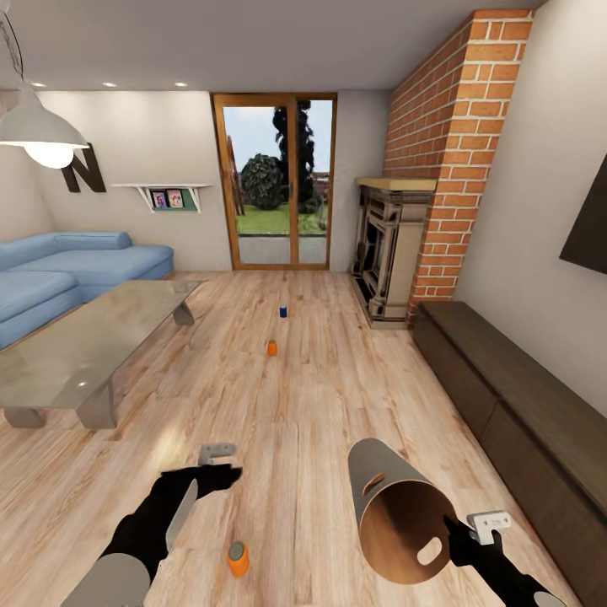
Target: Put the three can of soda from the living room inside the tash can in the kitchen.
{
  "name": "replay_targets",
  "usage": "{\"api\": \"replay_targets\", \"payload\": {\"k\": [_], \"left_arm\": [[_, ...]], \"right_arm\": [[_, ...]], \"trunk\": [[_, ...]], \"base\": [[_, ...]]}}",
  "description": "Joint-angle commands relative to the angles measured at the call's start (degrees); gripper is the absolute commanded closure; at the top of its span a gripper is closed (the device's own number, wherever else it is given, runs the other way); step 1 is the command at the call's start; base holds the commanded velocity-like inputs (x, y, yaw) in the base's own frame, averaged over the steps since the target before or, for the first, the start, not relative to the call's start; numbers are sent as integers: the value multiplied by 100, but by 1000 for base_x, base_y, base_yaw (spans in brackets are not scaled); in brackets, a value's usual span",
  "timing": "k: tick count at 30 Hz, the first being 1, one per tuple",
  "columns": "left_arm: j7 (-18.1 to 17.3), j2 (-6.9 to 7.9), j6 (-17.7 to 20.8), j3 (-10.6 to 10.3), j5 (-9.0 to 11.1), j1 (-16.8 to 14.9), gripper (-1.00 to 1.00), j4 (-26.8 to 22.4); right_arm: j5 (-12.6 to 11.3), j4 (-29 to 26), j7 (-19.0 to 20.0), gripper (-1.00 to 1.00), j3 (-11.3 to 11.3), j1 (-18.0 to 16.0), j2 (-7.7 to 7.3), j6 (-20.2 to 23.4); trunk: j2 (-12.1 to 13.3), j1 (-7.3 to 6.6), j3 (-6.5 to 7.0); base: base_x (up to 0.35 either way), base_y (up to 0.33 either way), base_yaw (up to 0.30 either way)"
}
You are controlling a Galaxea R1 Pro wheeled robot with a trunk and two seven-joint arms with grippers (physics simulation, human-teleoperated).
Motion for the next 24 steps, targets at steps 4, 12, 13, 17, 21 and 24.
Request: {"api": "replay_targets", "payload": {"k": [4,12,13,17,21,24], "left_arm": [[-7,34,-42,517,-2,-1,-100,-18],[49,261,-274,890,-4,-7,-100,-1],[54,271,-302,896,-5,-5,-100,8],[74,293,-380,899,-28,-2,-100,31],[77,292,-416,892,-72,0,-100,48],[77,290,-429,885,-84,0,-100,53]], "right_arm": [[-50,-10,32,100,-4,-1,1,3],[-52,-4,29,100,-4,-1,1,5],[-53,-4,29,100,-4,-2,1,4],[-54,-3,29,100,-4,-3,1,4],[-57,-3,21,100,-4,-3,1,5],[-63,-25,24,100,-4,-1,1,5]], "trunk": [[0,0,1],[0,0,1],[0,0,1],[0,0,1],[-161,88,-71],[-281,154,-125]], "base": [[0,0,0],[0,0,0],[0,0,0],[0,0,0],[0,0,0],[0,0,0]]}}
